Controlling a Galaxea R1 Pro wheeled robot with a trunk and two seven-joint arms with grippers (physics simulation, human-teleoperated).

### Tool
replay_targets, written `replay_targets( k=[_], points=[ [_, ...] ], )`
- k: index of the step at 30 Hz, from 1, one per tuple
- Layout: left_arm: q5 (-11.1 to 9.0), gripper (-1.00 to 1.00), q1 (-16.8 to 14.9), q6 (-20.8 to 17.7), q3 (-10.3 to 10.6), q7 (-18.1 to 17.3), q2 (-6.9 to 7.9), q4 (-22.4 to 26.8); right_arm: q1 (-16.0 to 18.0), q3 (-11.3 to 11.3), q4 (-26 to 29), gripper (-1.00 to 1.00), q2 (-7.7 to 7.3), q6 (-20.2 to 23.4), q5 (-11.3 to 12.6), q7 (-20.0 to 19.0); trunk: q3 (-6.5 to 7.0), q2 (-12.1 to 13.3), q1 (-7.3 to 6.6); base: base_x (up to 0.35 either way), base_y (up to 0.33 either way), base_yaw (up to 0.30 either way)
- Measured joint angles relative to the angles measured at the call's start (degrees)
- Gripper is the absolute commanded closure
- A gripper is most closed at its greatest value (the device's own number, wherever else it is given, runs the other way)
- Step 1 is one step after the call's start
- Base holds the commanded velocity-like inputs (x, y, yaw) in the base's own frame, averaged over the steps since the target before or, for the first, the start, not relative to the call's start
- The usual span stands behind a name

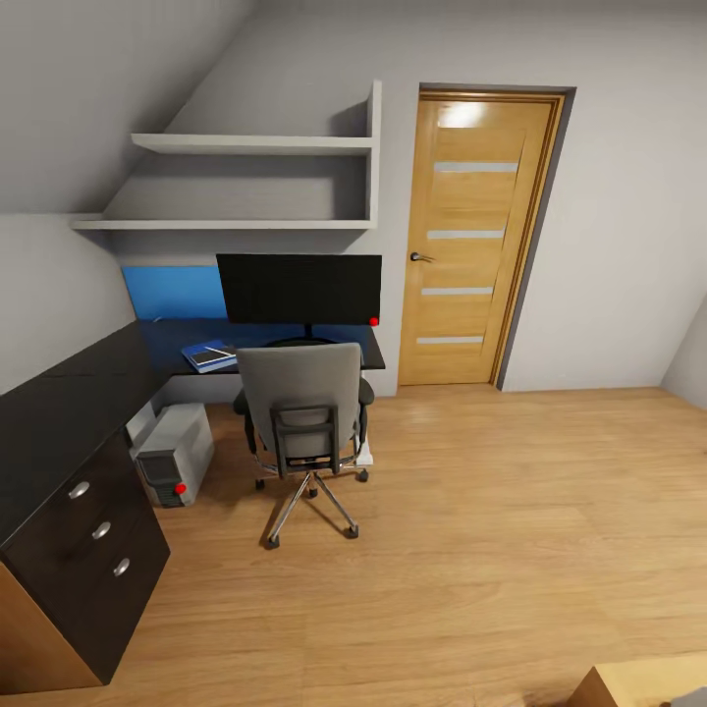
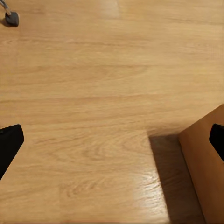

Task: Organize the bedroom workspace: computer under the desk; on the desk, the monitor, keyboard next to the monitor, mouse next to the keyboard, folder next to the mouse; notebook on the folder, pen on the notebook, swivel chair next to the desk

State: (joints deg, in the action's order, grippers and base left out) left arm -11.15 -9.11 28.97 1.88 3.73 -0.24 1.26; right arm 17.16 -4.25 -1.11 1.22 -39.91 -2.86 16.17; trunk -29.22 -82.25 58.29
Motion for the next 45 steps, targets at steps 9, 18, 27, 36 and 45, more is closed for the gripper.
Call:
replay_targets(
  k=[9, 18, 27, 36, 45],
  points=[
    [0.02, -1.00, 0.00, -1.28, 0.00, -0.05, 0.00, 0.00, 0.00, 0.00, 0.00, -1.00, 0.00, 0.43, 0.00, 0.02, 0.00, 0.00, 0.00, 0.000, 0.000, 0.000],
    [0.02, -1.00, 0.00, -1.37, 0.00, -0.06, 0.00, 0.00, 0.00, 0.00, 0.00, -1.00, 0.00, 0.49, 0.00, 0.02, 0.00, 0.00, 0.00, 0.000, 0.000, 0.000],
    [0.02, -1.00, 0.00, -1.38, 0.00, -0.07, 0.00, 0.00, 0.00, 0.00, 0.00, -1.00, 0.00, 0.49, 0.00, 0.02, 0.00, 0.00, 0.00, 0.000, 0.000, 0.000],
    [0.01, -1.00, 0.00, -1.37, 0.00, -0.07, 0.00, 0.00, 0.00, 0.00, 0.00, -1.00, 0.00, 0.50, 0.00, 0.02, 0.00, 0.00, 0.00, 0.000, 0.000, 0.000],
    [0.03, -1.00, 0.00, -1.39, 0.00, -0.07, 0.00, 0.00, 0.00, 0.00, 0.00, -1.00, 0.00, 0.49, 0.00, 0.02, 0.00, 0.00, 0.00, 0.000, 0.000, 0.000]
  ],
)
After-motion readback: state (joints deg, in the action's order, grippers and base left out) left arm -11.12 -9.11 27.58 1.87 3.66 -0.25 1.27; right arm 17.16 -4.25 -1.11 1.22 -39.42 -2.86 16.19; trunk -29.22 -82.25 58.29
